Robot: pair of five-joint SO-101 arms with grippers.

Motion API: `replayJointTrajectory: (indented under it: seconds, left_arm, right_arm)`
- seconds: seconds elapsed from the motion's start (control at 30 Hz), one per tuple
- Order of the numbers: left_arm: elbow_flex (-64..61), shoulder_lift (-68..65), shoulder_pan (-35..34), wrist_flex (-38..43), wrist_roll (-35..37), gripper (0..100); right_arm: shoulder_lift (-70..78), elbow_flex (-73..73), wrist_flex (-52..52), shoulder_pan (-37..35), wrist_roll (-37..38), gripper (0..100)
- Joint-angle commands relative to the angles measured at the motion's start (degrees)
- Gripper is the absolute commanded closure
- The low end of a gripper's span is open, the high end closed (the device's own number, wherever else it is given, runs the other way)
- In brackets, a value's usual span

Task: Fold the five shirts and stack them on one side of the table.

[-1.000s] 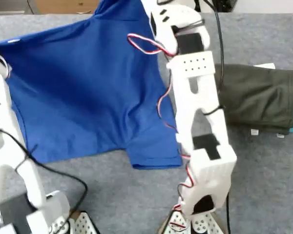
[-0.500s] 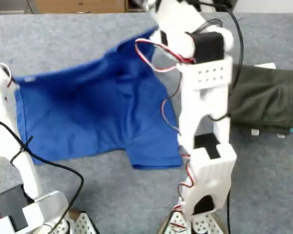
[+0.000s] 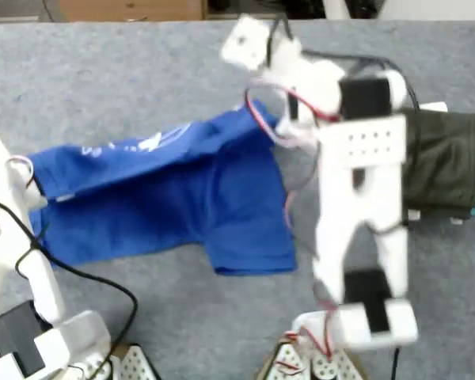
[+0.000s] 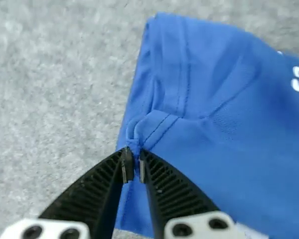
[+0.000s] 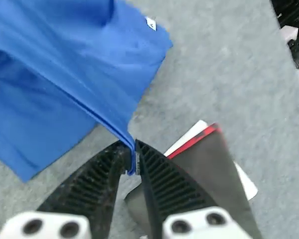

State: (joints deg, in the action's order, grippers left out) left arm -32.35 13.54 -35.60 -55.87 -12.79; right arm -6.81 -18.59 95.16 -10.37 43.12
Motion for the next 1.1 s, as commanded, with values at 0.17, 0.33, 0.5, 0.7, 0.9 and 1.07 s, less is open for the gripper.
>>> replayJointTrajectory:
  seconds: [0.17, 0.33, 0.5, 0.7, 0.9, 1.07]
  left_arm:
    - [-5.9, 0.5, -2.5, -0.3, -6.1, 98]
    - [-10.7, 0.5, -2.5, 0.2, -8.0, 98]
    - [-10.9, 0.0, -2.7, 0.3, -7.7, 98]
    - [-10.4, 0.0, -4.2, 2.5, -7.7, 98]
    - [-10.4, -0.1, -4.4, 4.4, -7.7, 98]
    - [-10.6, -0.1, -1.3, 4.4, -7.8, 98]
  right_arm:
    - [-28.4, 41.9, -13.0, 0.9, 3.3, 99.7]
    - [-38.0, 54.5, -14.9, 3.1, 8.1, 99.7]
    - [-43.0, 61.8, -14.8, 2.8, 11.9, 99.7]
    - [-43.8, 67.1, -14.8, 2.7, 15.7, 99.7]
    - [-44.0, 71.1, -14.5, 2.4, 19.1, 99.7]
    - [-44.0, 73.1, -12.0, 0.8, 21.9, 99.7]
